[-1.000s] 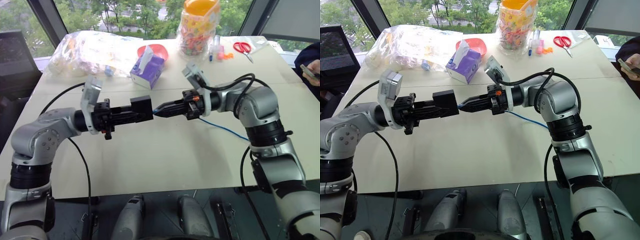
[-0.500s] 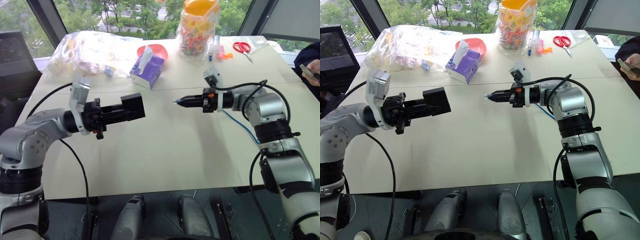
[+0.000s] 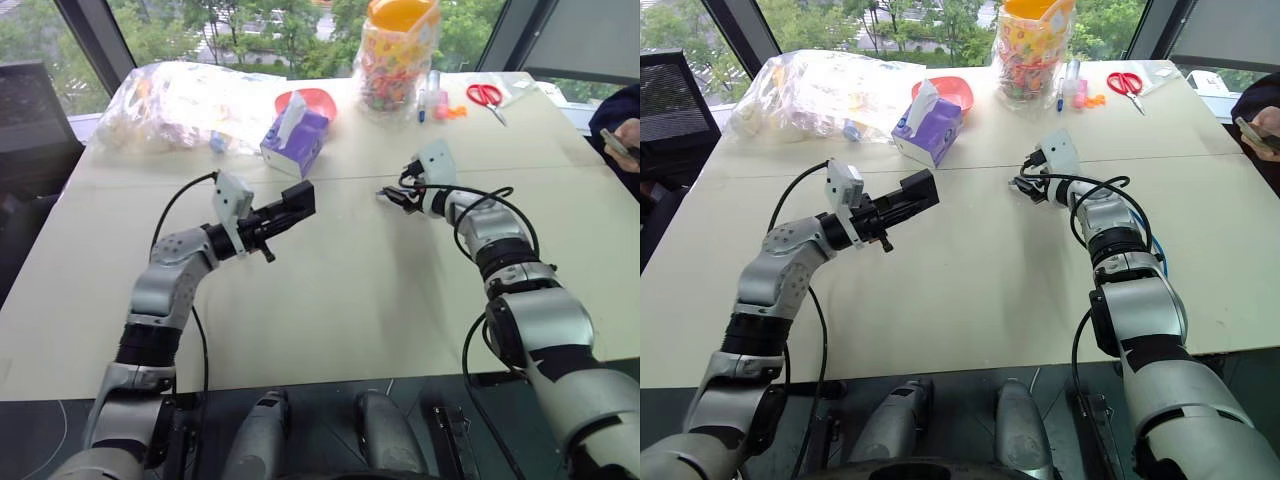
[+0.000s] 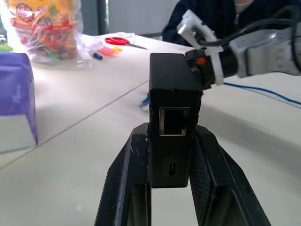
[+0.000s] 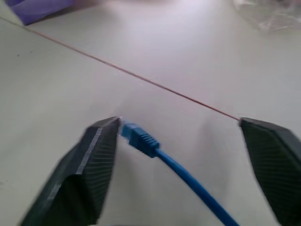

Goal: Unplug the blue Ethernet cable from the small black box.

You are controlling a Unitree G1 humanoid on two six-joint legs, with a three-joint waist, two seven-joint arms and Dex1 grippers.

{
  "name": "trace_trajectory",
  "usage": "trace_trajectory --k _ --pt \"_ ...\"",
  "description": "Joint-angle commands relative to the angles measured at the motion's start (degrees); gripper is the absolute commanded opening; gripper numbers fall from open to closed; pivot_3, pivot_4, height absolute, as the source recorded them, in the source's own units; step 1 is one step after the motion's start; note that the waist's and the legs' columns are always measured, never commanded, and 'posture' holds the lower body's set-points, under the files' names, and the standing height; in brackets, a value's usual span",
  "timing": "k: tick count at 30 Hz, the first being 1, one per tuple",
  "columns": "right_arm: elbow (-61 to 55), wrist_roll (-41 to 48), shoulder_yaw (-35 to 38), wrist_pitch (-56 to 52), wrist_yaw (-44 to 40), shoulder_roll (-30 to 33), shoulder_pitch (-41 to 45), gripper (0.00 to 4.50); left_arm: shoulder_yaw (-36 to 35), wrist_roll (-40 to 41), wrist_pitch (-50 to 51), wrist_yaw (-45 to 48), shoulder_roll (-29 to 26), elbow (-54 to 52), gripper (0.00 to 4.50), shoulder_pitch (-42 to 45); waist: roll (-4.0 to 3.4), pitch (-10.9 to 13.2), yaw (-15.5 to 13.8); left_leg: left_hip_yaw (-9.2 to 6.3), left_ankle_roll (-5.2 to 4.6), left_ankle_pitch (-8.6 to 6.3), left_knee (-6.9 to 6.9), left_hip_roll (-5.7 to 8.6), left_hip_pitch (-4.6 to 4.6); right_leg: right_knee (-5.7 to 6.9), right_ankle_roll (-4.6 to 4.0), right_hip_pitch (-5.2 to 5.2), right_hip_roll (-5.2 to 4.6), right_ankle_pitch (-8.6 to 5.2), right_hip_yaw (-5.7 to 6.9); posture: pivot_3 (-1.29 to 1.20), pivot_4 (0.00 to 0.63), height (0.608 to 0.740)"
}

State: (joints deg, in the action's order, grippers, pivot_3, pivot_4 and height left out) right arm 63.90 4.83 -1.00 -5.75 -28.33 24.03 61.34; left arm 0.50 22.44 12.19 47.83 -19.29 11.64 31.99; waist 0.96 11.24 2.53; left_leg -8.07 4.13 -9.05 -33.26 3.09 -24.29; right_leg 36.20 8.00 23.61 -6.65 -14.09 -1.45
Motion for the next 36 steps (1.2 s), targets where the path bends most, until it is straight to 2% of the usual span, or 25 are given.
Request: trace_trajectory --k 1,4,9,14,16,19,21,25,36 --pt "-4.79 5.23 6.97 -1.82 1.45 0.88 1.19 4.46 0.85 -4.16 -6.48 -2.60 3.07 7.73 0.49 3.89 0.00 0.00 -0.01 0.00 0.00 0.00 -0.01 0.00 0.00 0.01 0.01 -0.01 0.00 0.01 0.00 0.00 0.150 0.728" --pt "-15.41 9.39 10.44 -8.14 -0.06 0.76 -4.14 4.46 1.99 -8.19 -8.85 -5.59 5.39 16.05 0.49 6.81 0.00 0.00 -0.05 0.00 -0.01 0.00 -0.03 0.01 0.00 0.00 0.13 -0.03 0.00 0.07 0.00 0.00 0.150 0.728" --pt "-45.25 18.15 12.82 -24.51 0.76 -2.19 -20.95 4.46 2.35 -11.64 -15.88 -6.38 7.93 25.86 0.49 8.55 0.01 -0.04 0.00 -0.05 -0.10 -0.06 -0.01 0.03 -0.01 0.03 0.20 -0.03 -0.01 0.08 0.01 0.00 0.150 0.728" --pt "-62.29 22.82 12.58 -33.22 3.20 -4.96 -31.58 4.46 1.98 -12.90 -19.22 -5.49 8.87 32.10 0.49 9.64 -0.01 -0.03 0.06 -0.04 -0.10 -0.06 -0.13 0.04 -0.02 0.09 0.21 0.00 -0.02 0.09 0.01 0.00 0.150 0.728" --pt "-65.39 23.38 12.23 -34.80 3.31 -4.95 -33.92 4.50 1.73 -12.92 -19.41 -5.00 8.63 33.26 1.52 9.76 -0.02 -0.03 -0.07 -0.04 -0.11 -0.06 -0.32 0.04 -0.02 0.12 0.22 -0.08 -0.02 0.09 0.01 0.00 0.150 0.728" --pt "-67.15 23.51 12.03 -35.81 3.40 -4.60 -35.77 4.50 1.09 -12.40 -18.46 -4.07 7.74 33.03 2.51 9.38 -0.02 -0.04 -0.14 -0.05 -0.12 -0.08 -0.67 0.04 0.00 0.09 0.23 -0.30 0.00 0.11 0.02 0.00 0.150 0.728" --pt "-67.43 23.09 11.51 -35.55 2.47 -3.85 -36.44 4.50 0.51 -11.79 -17.33 -3.47 6.95 31.55 3.07 8.80 -0.02 -0.04 -0.17 -0.05 -0.13 -0.08 -0.74 0.04 0.00 0.08 0.20 -0.33 0.00 0.13 0.02 0.00 0.150 0.728" --pt "-67.73 22.55 10.65 -34.54 0.69 -2.66 -37.47 4.50 0.05 -10.96 -13.39 -2.24 4.27 24.21 4.47 5.49 -0.02 -0.04 -0.01 -0.06 -0.14 -0.08 -0.72 0.04 0.00 0.08 0.22 -0.31 0.00 0.17 0.02 0.00 0.150 0.728" --pt "-69.67 22.06 9.74 -32.79 -0.30 -0.78 -40.14 4.50 -8.42 -1.21 9.05 -9.14 -3.68 -14.25 4.47 -13.92 -0.04 -0.04 -0.22 -0.07 -0.16 -0.11 -0.65 0.00 -0.02 0.07 0.17 -0.26 -0.01 0.14 0.01 0.00 0.150 0.728"
